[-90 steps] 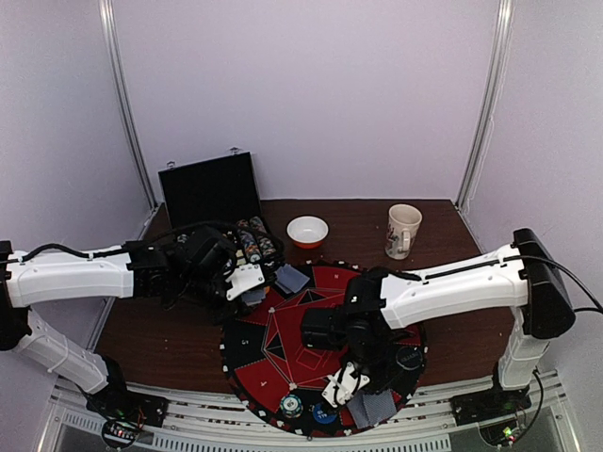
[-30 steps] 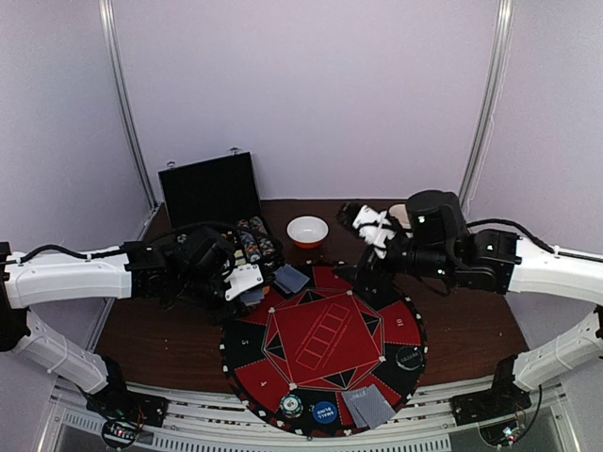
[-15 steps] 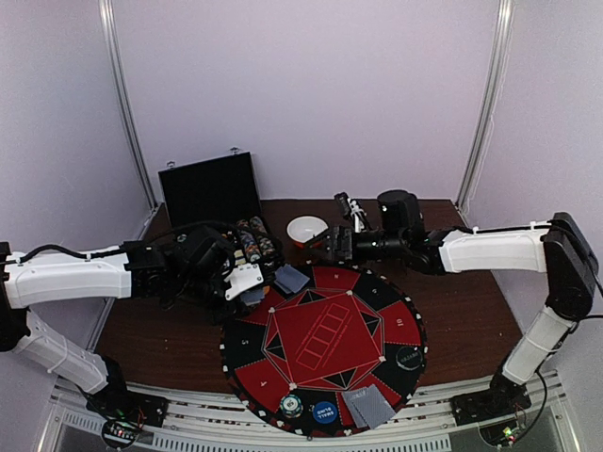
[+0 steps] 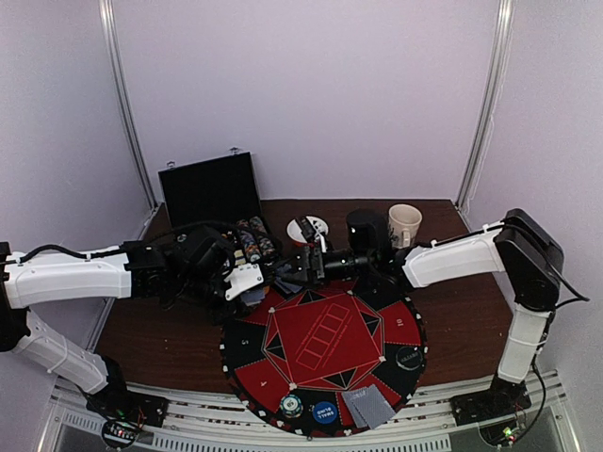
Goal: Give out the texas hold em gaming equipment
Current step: Pick up the poker card from the face-down deck piles.
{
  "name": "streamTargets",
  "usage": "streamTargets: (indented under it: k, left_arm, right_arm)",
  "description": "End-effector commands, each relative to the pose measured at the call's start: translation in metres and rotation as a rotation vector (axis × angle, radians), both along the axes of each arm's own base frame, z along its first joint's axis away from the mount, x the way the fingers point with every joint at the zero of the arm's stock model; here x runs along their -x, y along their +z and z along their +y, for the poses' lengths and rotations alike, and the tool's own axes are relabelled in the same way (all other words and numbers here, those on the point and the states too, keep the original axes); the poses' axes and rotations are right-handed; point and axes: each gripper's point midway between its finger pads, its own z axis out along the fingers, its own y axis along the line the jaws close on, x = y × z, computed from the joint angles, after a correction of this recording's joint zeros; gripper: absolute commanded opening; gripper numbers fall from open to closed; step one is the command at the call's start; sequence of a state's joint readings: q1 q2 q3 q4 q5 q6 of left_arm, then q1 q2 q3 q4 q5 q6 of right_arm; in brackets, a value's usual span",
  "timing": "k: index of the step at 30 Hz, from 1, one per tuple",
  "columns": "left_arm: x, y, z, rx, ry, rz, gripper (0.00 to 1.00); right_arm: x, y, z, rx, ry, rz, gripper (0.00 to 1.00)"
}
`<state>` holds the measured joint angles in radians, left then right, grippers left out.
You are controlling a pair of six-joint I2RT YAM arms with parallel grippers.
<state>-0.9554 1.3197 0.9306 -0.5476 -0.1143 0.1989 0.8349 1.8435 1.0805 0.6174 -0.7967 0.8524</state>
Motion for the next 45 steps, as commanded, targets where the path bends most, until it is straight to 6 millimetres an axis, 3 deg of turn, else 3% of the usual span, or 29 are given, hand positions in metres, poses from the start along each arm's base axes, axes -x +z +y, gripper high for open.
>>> streamTargets:
  k: [1, 9, 20, 27, 36, 45]
  left_arm:
    - [-0.007, 0.026, -0.012, 0.088, 0.000, -0.034, 0.45]
    - [-0.006, 0.025, -0.012, 0.091, 0.000, -0.027, 0.45]
    - [-0.005, 0.026, -0.012, 0.097, -0.002, -0.030, 0.45]
    - [-0.006, 0.025, -0.009, 0.091, 0.004, -0.039, 0.45]
    - [-0.007, 0.021, -0.007, 0.077, 0.013, -0.045, 0.45]
    - [-0.006, 0.017, -0.005, 0.064, 0.015, -0.037, 0.44]
  right_arm:
    - [0.013, 0.020, 0.020, -0.084, 0.079, -0.005, 0.86]
    - [0.026, 0.020, 0.034, -0.139, 0.134, 0.028, 0.85]
    - [0.008, 0.007, 0.055, -0.109, 0.091, 0.027, 0.82]
    - [0.003, -0.009, 0.050, 0.004, 0.058, -0.024, 0.65]
    - [0.004, 0.004, 0.039, 0.076, 0.046, -0.108, 0.41]
    - [0.006, 0.014, 0.029, 0.119, 0.035, -0.157, 0.33]
